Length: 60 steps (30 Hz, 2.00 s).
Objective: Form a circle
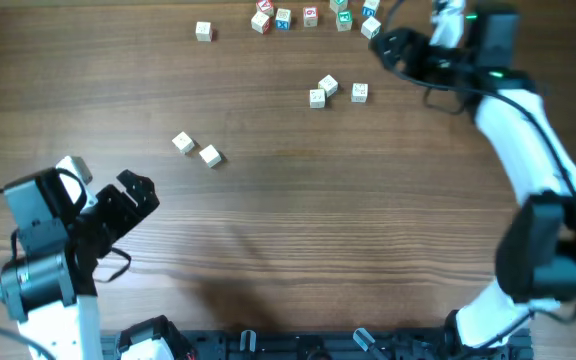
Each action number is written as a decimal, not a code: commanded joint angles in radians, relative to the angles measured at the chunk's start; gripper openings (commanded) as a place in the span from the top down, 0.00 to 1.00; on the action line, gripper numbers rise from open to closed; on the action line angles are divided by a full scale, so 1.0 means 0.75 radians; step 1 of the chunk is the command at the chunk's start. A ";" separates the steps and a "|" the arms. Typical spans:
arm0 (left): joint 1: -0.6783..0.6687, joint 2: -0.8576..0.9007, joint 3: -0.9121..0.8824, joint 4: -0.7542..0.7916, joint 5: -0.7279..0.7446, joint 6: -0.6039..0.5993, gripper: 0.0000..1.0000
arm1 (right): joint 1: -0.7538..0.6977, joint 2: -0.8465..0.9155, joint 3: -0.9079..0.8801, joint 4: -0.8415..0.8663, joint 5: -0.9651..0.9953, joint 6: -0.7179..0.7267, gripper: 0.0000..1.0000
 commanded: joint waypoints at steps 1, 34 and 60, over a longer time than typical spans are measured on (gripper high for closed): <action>0.005 0.090 -0.006 0.014 0.003 -0.023 0.00 | 0.139 0.159 0.121 -0.063 0.458 -0.039 0.01; 0.060 0.186 -0.006 0.160 -0.048 -0.073 0.00 | 0.207 0.251 0.150 -0.565 0.010 -0.112 0.87; 0.397 0.698 -0.006 0.462 0.188 -0.098 0.00 | 1.031 0.313 -0.004 -0.207 0.577 0.058 0.86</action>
